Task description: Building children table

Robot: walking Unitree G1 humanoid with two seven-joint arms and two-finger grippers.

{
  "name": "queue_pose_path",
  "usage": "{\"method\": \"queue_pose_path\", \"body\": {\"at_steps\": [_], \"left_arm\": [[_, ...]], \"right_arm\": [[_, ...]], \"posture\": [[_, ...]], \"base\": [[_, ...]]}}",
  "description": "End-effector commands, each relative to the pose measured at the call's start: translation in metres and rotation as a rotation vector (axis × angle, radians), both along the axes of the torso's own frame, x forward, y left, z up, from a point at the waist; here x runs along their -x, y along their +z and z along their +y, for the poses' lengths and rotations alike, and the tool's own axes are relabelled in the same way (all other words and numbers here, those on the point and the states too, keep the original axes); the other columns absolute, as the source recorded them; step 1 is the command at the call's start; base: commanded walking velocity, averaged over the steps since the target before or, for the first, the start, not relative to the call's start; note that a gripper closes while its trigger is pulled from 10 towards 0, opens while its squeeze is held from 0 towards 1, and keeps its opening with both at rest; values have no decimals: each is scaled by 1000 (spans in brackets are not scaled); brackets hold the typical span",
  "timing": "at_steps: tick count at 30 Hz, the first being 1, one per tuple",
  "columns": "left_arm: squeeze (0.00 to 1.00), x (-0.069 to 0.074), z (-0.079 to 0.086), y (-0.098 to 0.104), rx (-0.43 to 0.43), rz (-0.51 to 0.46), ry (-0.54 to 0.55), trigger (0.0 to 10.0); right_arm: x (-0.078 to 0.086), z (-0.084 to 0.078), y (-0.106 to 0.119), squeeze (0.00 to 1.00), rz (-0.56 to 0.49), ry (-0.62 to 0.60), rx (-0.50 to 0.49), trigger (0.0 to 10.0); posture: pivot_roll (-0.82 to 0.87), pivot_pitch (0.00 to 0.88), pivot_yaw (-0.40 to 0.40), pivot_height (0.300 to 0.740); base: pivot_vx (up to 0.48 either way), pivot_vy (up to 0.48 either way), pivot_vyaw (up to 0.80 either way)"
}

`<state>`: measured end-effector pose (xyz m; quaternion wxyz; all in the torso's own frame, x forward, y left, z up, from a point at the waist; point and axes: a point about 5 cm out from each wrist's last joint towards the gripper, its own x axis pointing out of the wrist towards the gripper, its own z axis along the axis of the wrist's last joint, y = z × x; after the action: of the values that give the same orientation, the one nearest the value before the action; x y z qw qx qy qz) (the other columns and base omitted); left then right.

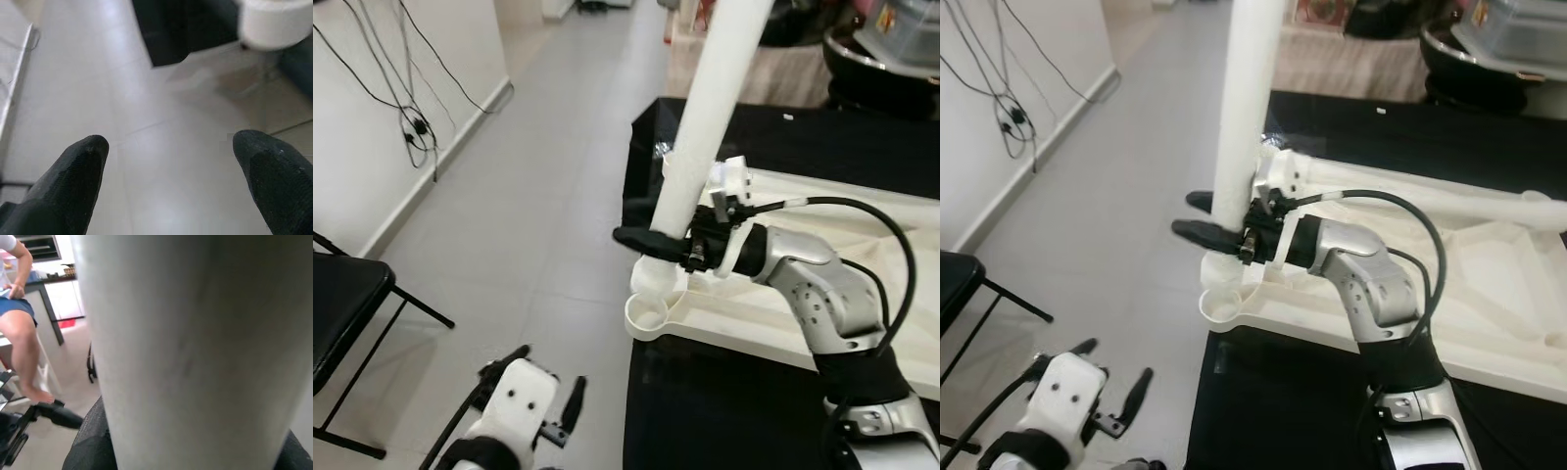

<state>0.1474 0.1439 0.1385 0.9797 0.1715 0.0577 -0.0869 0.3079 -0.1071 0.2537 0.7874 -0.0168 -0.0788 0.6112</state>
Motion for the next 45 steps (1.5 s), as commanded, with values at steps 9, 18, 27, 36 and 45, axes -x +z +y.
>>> {"method": "queue_pose_path", "body": {"at_steps": [9, 18, 27, 36, 45], "left_arm": [[0, 9, -7, 10, -80, -35, -85, 10000], [0, 12, -17, 13, -101, -60, -199, 10000], [0, 12, -25, 12, -56, -58, -313, 10000], [0, 10, -22, 12, -2, -69, -317, 10000], [0, 9, -21, 13, 11, -83, -339, 10000]], "right_arm": [[-6, 0, 8, 0, -1, 60, -33, 10000], [-6, -12, 14, 0, -27, 60, -81, 10000], [3, -22, 22, 0, -90, 122, -74, 10000], [17, -16, 5, 0, -132, 175, 79, 10000], [19, -5, 3, 0, -201, 187, 178, 10000]], "posture": [[145, 366, -56, 740], [144, 366, -39, 740], [146, 359, -26, 740], [136, 359, -18, 740], [127, 366, -12, 740]], "base": [[0, 187, 0], [0, 0, 0], [0, 0, 0], [0, 0, 0], [0, 0, 0]]}}
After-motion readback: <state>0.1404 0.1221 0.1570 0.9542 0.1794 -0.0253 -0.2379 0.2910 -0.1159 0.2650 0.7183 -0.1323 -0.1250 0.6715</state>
